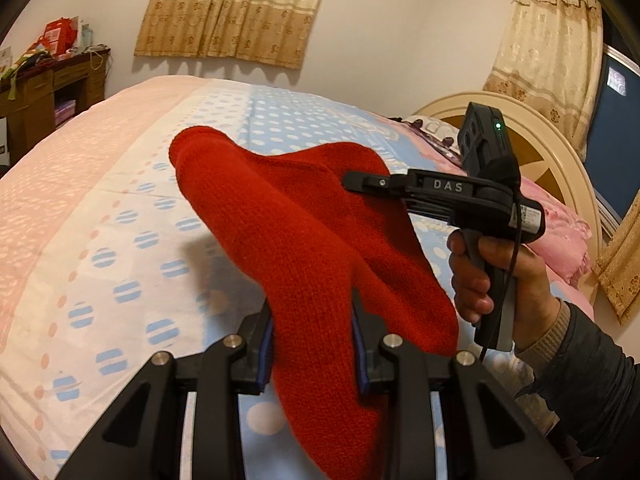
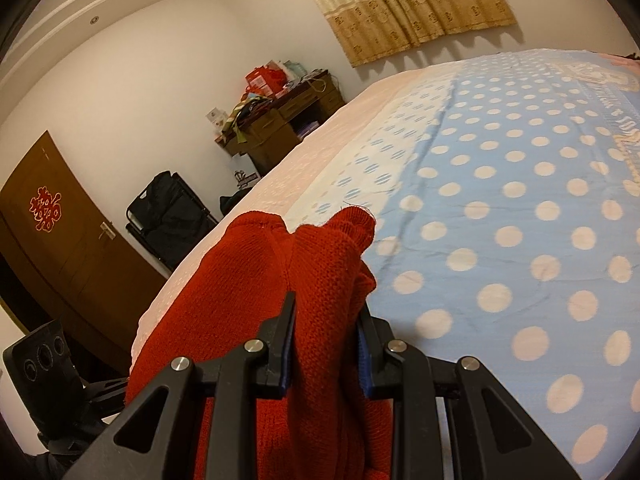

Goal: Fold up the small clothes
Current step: 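Lift the folded sweater with both grippers and carry it across the bed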

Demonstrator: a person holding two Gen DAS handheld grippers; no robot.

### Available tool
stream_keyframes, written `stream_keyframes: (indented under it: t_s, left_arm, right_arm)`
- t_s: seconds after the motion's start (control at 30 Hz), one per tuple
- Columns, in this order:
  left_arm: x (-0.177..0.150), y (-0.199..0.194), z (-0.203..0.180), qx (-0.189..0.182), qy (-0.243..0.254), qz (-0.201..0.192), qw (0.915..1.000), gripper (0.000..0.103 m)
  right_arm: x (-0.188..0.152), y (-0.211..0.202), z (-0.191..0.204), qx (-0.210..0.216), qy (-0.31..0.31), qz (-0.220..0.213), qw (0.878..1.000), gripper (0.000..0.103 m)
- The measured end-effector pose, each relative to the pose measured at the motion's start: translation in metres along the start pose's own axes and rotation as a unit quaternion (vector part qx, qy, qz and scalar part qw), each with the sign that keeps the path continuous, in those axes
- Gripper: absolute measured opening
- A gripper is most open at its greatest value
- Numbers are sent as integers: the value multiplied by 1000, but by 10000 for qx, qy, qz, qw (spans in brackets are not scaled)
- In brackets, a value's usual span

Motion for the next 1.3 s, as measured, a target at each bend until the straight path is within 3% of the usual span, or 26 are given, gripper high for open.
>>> stream_keyframes:
  t_s: [0.67, 1.3]
  left_arm:
    - [-24, -25, 43, 325, -437, -147, 9984, 32]
    - [-45, -23, 69, 536, -814, 31, 9952, 32]
  right_arm:
    - [-3, 68, 65, 157, -306, 492, 9982, 26]
    - [-20, 120, 75, 7, -238, 932, 9954, 25]
Point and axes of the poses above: each gripper's, at about its wrist camera, not at the fingertips, and y roughly the way its jaws point, z to its left, x to its top, the point moved 1 cm from there along y, roughly the way its jaws point, and after that the axes turned 2 degrees about -x, right-handed, at the moved point
